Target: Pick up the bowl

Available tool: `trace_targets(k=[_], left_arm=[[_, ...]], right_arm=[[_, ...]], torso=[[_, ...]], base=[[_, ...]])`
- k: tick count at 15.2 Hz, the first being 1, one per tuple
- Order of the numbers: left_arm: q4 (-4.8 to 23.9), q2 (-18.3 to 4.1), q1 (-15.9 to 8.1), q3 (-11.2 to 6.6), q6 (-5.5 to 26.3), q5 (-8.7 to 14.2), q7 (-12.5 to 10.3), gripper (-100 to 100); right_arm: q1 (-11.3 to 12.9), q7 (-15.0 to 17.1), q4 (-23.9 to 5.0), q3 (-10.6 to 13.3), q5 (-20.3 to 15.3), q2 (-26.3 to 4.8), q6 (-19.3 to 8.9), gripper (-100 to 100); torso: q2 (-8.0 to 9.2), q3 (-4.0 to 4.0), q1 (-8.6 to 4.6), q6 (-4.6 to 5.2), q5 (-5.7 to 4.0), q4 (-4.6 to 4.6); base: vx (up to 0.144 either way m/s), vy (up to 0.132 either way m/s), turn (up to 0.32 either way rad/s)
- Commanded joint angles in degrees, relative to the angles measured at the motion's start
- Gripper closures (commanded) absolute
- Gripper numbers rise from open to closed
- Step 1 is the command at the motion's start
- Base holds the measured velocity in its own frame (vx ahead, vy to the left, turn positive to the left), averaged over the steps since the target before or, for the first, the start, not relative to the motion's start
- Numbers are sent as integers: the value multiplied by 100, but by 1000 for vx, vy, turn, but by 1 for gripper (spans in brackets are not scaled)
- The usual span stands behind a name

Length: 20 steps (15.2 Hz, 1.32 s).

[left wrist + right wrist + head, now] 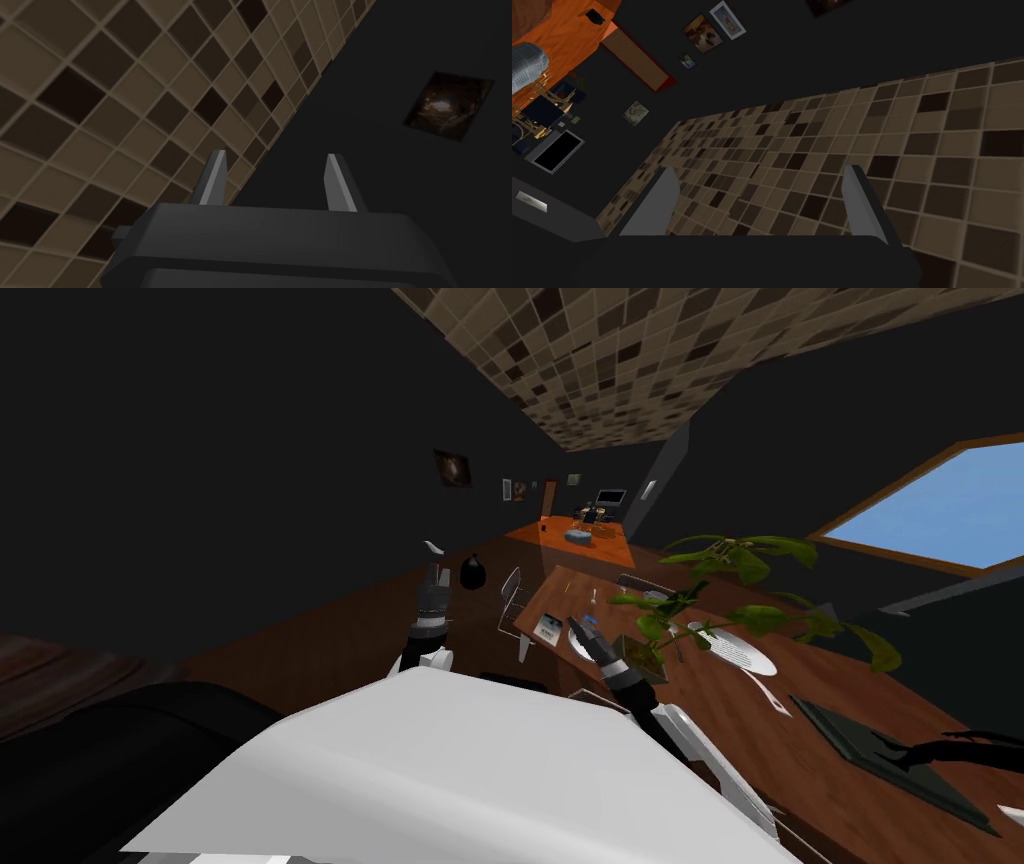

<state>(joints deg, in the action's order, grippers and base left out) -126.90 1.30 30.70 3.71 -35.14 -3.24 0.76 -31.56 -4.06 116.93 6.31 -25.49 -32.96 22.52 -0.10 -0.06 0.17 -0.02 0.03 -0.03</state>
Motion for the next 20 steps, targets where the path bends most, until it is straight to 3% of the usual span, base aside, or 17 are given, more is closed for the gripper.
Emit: trace_targets(k=[1, 8, 10, 13, 20], left_arm=[[0, 0, 0, 0, 0, 0, 0, 0], [0, 0, 0, 0, 0, 0, 0, 0], [0, 0, 0, 0, 0, 0, 0, 0], [0, 0, 0, 0, 0, 0, 0, 0], [0, 0, 0, 0, 0, 0, 0, 0]], right_arm=[[-54, -52, -120, 30, -215, -230, -14, -100], [-192, -251, -760, 234, -1078, -1110, -187, -100], [-192, -251, -760, 234, -1190, -1164, -187, -100], [-265, -353, -1087, 343, -1616, -1611, -274, -100], [-380, -503, -1570, 514, -2425, -2244, -398, -100]], torso=[[0, 0, 0, 0, 0, 0], [-2, -1, -1, 0, 1, 0], [-2, -1, 0, 1, 1, 0], [3, 2, -2, 1, 0, 1], [-3, -2, 1, 1, 1, -1]], base=[[23, 40, 88], [25, 43, 113], [22, 33, 67], [20, 37, 105], [31, 44, 110]])
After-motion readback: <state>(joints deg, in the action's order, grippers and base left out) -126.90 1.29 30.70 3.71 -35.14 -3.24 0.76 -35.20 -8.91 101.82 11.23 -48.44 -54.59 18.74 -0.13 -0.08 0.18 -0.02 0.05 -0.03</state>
